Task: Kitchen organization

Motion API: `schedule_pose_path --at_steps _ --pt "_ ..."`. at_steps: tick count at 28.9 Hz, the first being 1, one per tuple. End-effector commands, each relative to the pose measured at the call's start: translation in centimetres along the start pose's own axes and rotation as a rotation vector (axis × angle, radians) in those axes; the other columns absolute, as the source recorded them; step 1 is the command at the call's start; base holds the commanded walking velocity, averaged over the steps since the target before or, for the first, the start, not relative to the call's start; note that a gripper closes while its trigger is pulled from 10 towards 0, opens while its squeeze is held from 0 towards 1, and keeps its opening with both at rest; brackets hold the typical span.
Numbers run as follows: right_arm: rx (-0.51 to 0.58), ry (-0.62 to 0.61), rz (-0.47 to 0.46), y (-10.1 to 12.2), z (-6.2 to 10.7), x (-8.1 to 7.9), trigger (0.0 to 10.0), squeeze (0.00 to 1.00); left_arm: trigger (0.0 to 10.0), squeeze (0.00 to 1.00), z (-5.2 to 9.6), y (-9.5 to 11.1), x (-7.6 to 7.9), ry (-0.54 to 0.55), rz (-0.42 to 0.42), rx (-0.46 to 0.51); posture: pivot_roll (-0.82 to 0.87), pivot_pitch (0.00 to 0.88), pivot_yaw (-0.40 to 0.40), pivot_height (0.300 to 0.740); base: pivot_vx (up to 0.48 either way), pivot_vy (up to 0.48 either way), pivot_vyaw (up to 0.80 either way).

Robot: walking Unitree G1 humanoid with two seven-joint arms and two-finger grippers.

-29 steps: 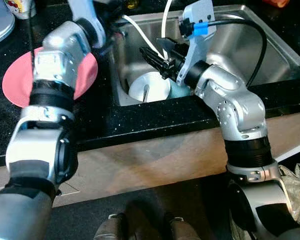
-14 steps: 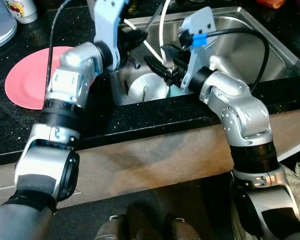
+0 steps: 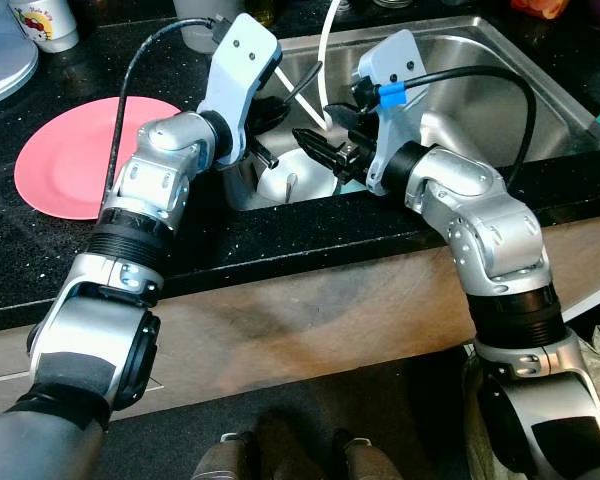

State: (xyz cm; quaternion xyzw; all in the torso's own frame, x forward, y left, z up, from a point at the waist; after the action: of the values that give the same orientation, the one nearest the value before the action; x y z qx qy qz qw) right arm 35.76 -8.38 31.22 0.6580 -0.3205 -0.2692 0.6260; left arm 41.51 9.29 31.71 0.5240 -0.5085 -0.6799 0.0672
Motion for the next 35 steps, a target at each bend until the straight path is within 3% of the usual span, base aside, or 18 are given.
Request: schedule_pose_path --at_steps 1,7,18,23,35 --pt "-0.014 0.016 0.004 -0.3 0.1 -0.4 10.0 0.00 0.0 0.00 0.1 -1.1 0.7 -0.032 -0.004 -0.031 0.02 0.182 0.060 0.740 0.000 0.000 0.00" --pt "-0.038 0.029 0.012 -0.6 0.2 -0.5 10.0 0.00 0.0 0.00 0.0 -2.6 2.0 -0.114 -0.016 -0.099 0.02 0.177 0.061 0.740 0.000 0.000 0.00" --pt "-0.078 0.068 0.013 -1.0 0.3 -0.9 10.0 0.00 0.0 0.00 -0.1 -3.6 1.5 -0.098 -0.044 -0.163 0.02 0.179 0.063 0.740 0.000 0.000 0.00" --pt "-0.152 0.120 0.023 -2.0 0.5 -1.5 10.0 0.00 0.0 0.00 -0.2 -3.7 1.5 -0.100 -0.042 -0.173 0.02 0.183 0.061 0.740 0.000 0.000 0.00" --pt "-0.217 0.111 -0.013 -2.7 0.1 -0.8 10.0 0.00 0.0 0.00 -0.1 -3.8 1.0 -0.083 -0.050 -0.177 0.02 0.195 0.046 0.740 0.000 0.000 0.00"
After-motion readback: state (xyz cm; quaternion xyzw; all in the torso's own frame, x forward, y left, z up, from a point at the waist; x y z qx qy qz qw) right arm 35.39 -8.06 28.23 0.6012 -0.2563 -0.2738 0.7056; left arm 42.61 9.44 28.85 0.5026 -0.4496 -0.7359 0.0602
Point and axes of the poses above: a point about 5 cm out from each wrist's last joint towards the gripper, its own z axis pointing back from the gripper into the wrist, its own y axis along the axis of the wrist's last joint, x = y × z, the point moved 2 cm from there along -z, pointing out of the wrist towards the gripper, and after that the axes turned 15 degrees about -z, right-handed, at the moved point
